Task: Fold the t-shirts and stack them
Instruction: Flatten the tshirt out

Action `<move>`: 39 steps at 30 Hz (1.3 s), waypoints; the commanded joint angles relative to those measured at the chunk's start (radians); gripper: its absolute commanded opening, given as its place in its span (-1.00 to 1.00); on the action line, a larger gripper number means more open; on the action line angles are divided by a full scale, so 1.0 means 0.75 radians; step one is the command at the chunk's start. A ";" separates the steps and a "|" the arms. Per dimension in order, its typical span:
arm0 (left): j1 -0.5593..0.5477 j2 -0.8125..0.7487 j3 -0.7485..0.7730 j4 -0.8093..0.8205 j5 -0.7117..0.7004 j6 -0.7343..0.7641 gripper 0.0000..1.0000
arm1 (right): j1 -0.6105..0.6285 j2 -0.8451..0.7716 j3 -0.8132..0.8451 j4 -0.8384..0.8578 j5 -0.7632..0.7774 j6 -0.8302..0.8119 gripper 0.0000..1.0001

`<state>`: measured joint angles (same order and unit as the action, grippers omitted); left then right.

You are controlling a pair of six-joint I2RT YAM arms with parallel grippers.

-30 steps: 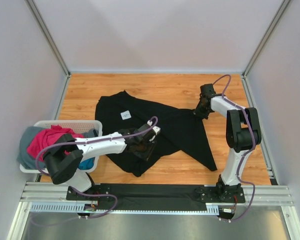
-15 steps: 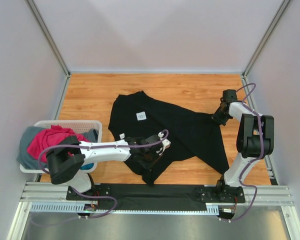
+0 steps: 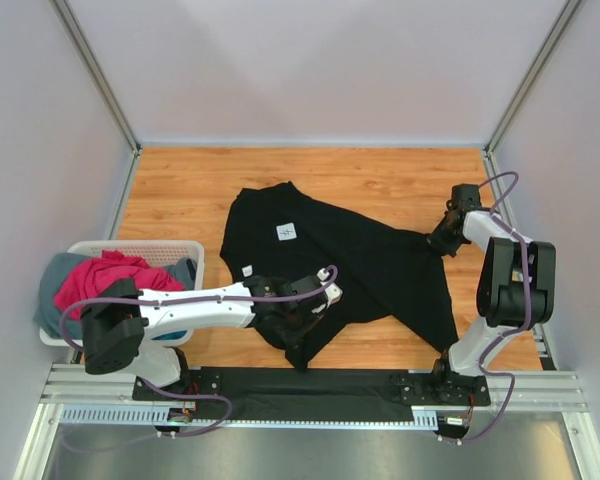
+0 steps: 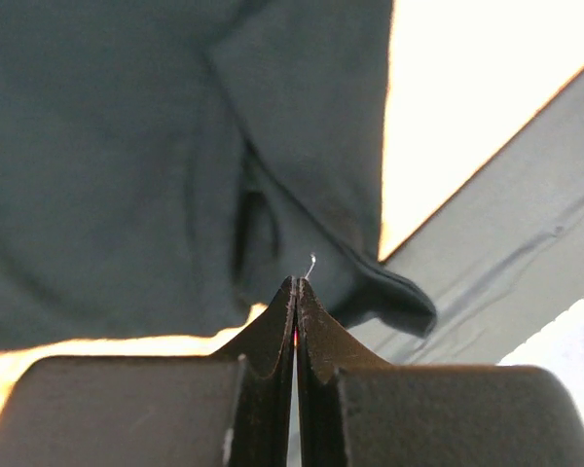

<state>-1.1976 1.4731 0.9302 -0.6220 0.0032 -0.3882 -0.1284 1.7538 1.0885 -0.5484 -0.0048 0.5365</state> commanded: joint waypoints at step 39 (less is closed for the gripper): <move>0.249 0.664 0.997 0.167 -0.072 0.109 0.36 | 0.222 -1.166 -0.738 -0.365 -0.358 0.219 -0.99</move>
<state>-1.0271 1.9594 1.6791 -0.5327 -0.0784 -0.3244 0.0208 0.9192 0.4591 -0.7528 -0.2710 0.6903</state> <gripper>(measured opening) 0.684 0.013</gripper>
